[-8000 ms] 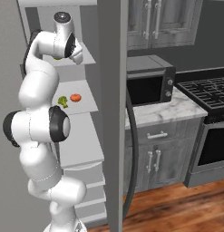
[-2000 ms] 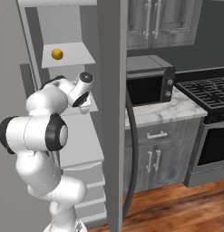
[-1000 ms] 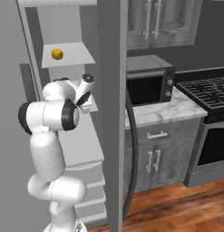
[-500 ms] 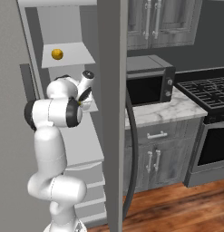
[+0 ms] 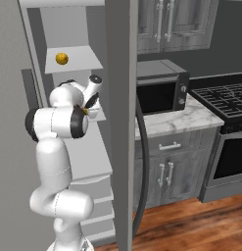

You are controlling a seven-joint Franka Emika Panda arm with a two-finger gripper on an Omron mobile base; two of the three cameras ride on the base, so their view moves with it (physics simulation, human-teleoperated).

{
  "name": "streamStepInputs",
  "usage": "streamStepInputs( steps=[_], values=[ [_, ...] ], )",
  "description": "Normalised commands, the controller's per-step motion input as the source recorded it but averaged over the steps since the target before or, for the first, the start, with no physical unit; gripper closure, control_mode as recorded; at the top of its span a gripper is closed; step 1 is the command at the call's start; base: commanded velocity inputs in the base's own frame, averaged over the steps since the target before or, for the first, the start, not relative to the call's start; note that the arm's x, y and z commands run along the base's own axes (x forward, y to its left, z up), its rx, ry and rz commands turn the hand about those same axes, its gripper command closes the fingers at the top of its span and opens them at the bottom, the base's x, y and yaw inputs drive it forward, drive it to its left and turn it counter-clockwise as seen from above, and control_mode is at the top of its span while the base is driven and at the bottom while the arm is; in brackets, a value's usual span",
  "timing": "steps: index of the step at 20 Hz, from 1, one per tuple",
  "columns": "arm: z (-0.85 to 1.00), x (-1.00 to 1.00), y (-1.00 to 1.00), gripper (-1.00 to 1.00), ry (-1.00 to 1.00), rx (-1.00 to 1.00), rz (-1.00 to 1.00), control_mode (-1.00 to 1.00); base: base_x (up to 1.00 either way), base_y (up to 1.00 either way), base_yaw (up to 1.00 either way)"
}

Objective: Take the lemons from the highest rack and move them to the second highest rack where the squash and broccoli are located, to maximize freezer space. Close the freezer door after rearranging.

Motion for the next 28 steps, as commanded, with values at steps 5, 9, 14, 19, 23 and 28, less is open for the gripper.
streamStepInputs(
  steps=[5,9,14,19,23,28],
  values=[
    [0.42,-0.50,0.00,-1.00,-0.13,0.00,0.00,-1.00,0.00,0.00,0.00],
    [0.50,-0.57,0.00,-1.00,-0.11,0.00,0.00,-1.00,0.00,0.00,0.00],
    [0.50,-0.62,0.00,-1.00,-0.03,0.00,0.00,-1.00,0.00,0.00,0.00],
    [0.51,-0.72,-0.07,-1.00,0.00,0.01,0.00,-1.00,0.00,0.00,0.00],
    [0.55,-0.73,-0.08,-1.00,0.00,0.04,0.00,-1.00,0.00,0.00,0.00],
    [0.56,-0.68,-0.11,-1.00,-0.08,0.08,0.00,-1.00,0.00,0.00,0.00]
  ],
)
